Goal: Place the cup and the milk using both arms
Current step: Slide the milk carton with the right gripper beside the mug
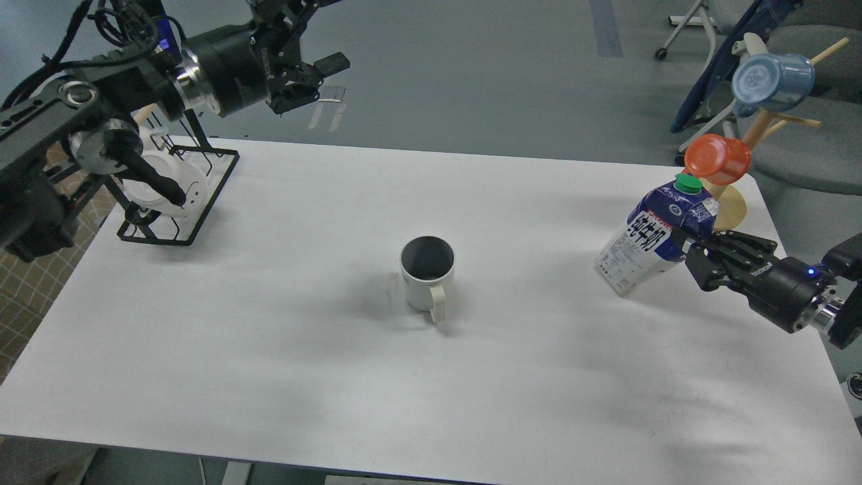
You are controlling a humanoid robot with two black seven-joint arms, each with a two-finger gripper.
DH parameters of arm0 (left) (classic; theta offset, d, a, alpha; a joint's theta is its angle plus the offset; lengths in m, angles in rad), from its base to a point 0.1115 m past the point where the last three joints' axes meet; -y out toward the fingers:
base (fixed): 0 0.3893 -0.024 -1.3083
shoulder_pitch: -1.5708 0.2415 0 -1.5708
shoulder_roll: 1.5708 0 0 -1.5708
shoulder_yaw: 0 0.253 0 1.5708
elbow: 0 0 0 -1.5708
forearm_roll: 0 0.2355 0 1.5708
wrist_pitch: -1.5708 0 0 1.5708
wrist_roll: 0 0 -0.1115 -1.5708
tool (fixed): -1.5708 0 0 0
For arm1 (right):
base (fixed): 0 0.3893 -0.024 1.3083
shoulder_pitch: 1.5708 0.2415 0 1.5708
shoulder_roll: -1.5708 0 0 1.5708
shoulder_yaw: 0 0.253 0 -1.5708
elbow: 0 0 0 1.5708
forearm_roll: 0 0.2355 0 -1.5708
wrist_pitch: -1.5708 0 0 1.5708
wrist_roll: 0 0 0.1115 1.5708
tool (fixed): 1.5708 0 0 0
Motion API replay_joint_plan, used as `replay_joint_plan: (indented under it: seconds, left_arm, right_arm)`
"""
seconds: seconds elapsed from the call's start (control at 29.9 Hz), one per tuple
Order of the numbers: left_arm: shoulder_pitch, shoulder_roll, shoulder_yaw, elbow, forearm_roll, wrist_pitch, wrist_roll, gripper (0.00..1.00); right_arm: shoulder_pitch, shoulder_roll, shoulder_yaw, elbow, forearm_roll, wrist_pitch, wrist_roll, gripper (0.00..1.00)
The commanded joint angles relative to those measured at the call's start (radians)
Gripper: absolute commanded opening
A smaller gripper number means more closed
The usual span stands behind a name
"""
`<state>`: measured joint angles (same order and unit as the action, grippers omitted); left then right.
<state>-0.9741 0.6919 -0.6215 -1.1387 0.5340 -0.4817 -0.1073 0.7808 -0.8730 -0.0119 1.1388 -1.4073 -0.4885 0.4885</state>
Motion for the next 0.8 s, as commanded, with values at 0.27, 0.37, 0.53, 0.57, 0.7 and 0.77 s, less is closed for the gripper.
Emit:
replay_joint_plan:
  seconds: [0.27,0.37,0.53,0.57,0.7,0.77]
  left_arm:
    - [0.002,0.001,0.002,-0.007,0.0,0.0,0.002,0.98]
    - [0.002,0.003,0.002,-0.007,0.0,0.002,0.002,0.98]
    - [0.006,0.011,-0.001,-0.007,0.0,0.0,0.0,0.98]
    - [0.008,0.011,-0.001,-0.007,0.0,0.0,0.0,0.98]
    - [0.012,0.011,-0.003,-0.007,0.0,0.0,0.0,0.98]
    - [0.012,0.011,-0.003,-0.007,0.0,0.002,0.0,0.98]
  right_arm:
    - [0.044,-0.044,0.037,0.125,-0.001,0.0,0.0,0.02]
    - [0.067,-0.028,0.015,0.124,-0.009,0.0,0.0,0.02]
    - [0.163,0.058,-0.095,0.085,-0.048,0.0,0.0,0.02]
    - [0.176,0.071,-0.111,0.081,-0.048,0.0,0.0,0.02]
    - [0.273,0.153,-0.224,0.038,-0.044,0.0,0.0,0.03]
    - [0.293,0.179,-0.247,0.026,-0.044,0.0,0.0,0.02]
